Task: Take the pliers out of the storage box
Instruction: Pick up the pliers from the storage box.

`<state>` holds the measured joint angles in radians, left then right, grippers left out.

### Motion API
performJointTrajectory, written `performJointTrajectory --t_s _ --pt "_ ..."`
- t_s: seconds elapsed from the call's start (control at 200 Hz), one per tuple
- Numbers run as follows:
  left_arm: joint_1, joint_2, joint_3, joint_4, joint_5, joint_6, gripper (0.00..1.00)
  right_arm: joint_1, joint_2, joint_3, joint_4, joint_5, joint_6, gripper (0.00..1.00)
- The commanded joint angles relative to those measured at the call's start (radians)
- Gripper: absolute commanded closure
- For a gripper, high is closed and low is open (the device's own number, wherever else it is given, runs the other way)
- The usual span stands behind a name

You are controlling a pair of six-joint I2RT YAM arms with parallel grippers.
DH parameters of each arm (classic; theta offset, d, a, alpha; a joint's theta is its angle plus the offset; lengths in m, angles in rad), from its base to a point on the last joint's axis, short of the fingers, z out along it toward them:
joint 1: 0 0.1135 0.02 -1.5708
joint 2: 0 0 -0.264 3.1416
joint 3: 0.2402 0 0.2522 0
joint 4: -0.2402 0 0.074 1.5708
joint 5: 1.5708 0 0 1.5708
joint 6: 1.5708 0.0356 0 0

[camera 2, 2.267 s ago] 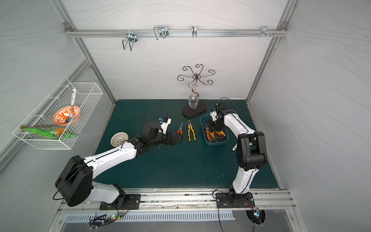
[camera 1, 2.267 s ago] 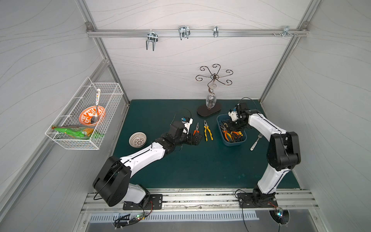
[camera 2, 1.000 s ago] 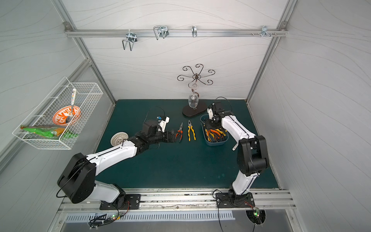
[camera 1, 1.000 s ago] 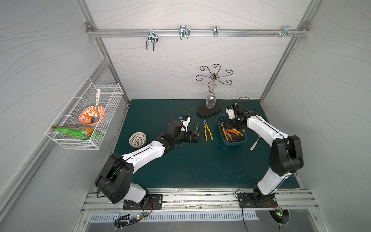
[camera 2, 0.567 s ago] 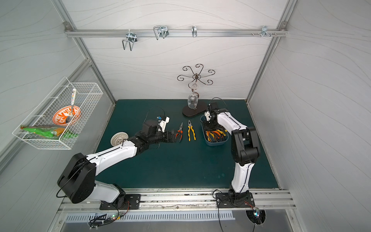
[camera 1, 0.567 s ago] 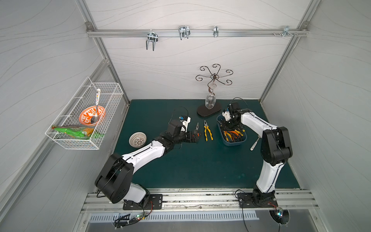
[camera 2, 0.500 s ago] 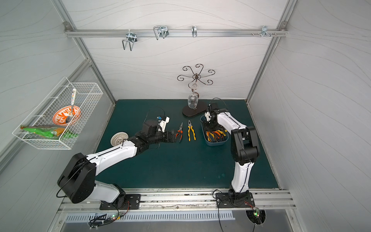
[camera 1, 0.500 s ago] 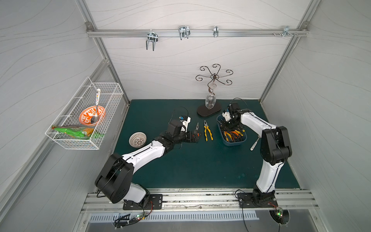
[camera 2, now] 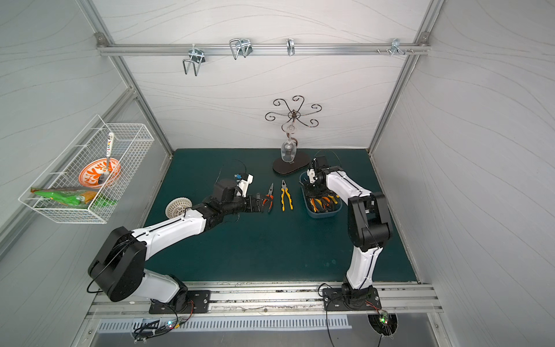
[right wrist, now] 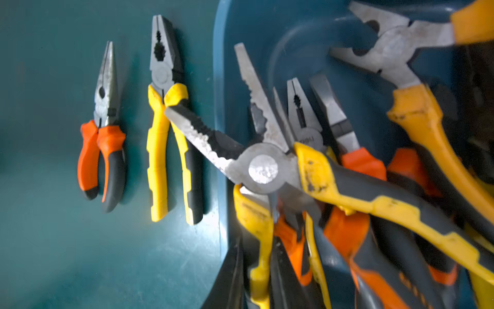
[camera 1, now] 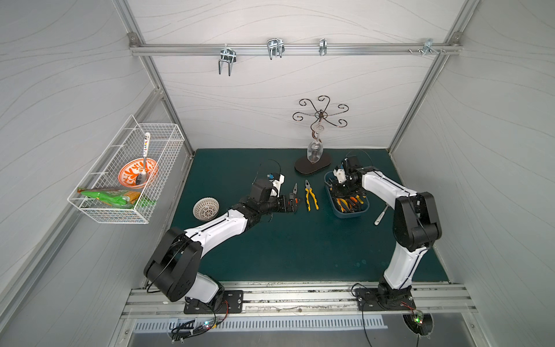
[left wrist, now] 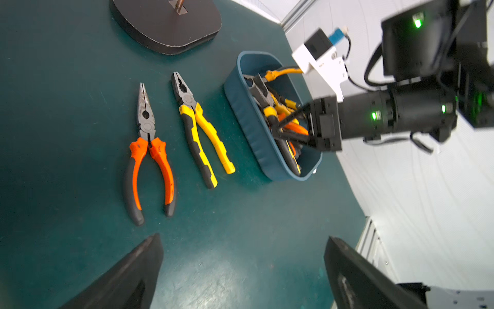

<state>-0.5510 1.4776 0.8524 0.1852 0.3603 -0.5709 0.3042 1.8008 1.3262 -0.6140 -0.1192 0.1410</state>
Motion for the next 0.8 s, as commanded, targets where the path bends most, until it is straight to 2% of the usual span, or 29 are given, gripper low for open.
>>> performJointTrajectory --t_s 0.0,0.145,0.235,0.345,0.455,0.585,0.795 --pt "0.008 0.027 0.044 0.098 0.045 -0.075 0.0 0.03 -0.099 -0.026 0.079 0.069 -0.039 1.0" --pt "0.009 0.062 0.057 0.192 0.077 -0.148 0.01 0.067 -0.184 -0.084 0.157 0.162 -0.04 1.0" --pt "0.007 0.083 0.057 0.294 0.078 -0.195 0.03 0.073 -0.238 -0.121 0.205 0.154 -0.009 1.0" --pt "-0.013 0.122 0.035 0.459 0.009 -0.279 0.06 0.098 -0.296 -0.158 0.257 0.128 0.042 1.0" --pt "-0.043 0.178 0.065 0.565 -0.038 -0.299 0.12 0.126 -0.358 -0.2 0.309 0.075 0.092 1.0" --pt "-0.078 0.254 0.162 0.562 -0.032 -0.283 0.17 0.151 -0.399 -0.22 0.332 0.01 0.112 1.0" --pt "-0.133 0.34 0.264 0.544 -0.053 -0.256 0.32 0.169 -0.423 -0.24 0.362 -0.097 0.134 1.0"
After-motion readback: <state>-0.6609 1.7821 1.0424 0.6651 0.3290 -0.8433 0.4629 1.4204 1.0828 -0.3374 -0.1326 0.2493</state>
